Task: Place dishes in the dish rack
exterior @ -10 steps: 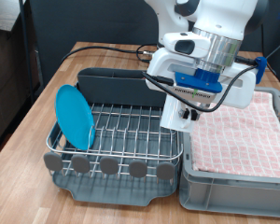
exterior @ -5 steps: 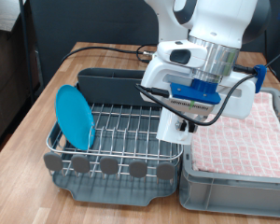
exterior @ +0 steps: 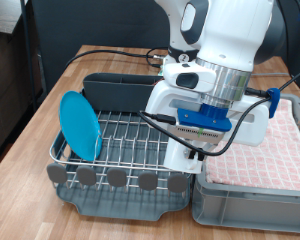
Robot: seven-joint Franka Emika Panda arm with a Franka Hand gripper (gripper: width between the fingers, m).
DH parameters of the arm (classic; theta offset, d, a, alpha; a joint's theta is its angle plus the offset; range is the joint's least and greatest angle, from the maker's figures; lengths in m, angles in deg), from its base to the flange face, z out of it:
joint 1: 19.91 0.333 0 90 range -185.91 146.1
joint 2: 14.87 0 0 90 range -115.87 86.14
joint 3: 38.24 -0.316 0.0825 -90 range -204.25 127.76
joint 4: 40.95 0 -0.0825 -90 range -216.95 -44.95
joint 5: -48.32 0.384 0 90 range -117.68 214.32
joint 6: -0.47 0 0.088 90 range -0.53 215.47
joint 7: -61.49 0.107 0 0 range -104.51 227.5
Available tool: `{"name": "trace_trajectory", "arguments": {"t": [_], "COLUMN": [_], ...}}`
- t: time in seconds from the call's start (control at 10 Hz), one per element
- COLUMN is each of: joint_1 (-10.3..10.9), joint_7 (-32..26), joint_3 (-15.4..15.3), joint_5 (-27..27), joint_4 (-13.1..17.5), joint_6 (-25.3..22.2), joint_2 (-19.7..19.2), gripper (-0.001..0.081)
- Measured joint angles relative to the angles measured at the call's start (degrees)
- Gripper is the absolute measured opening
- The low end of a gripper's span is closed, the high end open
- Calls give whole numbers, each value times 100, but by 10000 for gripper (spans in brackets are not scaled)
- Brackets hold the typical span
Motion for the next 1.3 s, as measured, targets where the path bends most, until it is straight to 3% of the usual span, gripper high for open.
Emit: {"name": "trace_trajectory", "arguments": {"t": [0.4, 0.8, 1.3], "joint_1": [-185, -451, -468], "joint_7": [-342, -727, -752], "joint_3": [-127, -337, -373], "joint_5": [277, 591, 611], "joint_4": [262, 674, 1217], "joint_6": [76, -159, -739], "joint_2": [-318, -738, -1114], "gripper": [72, 72, 72]}}
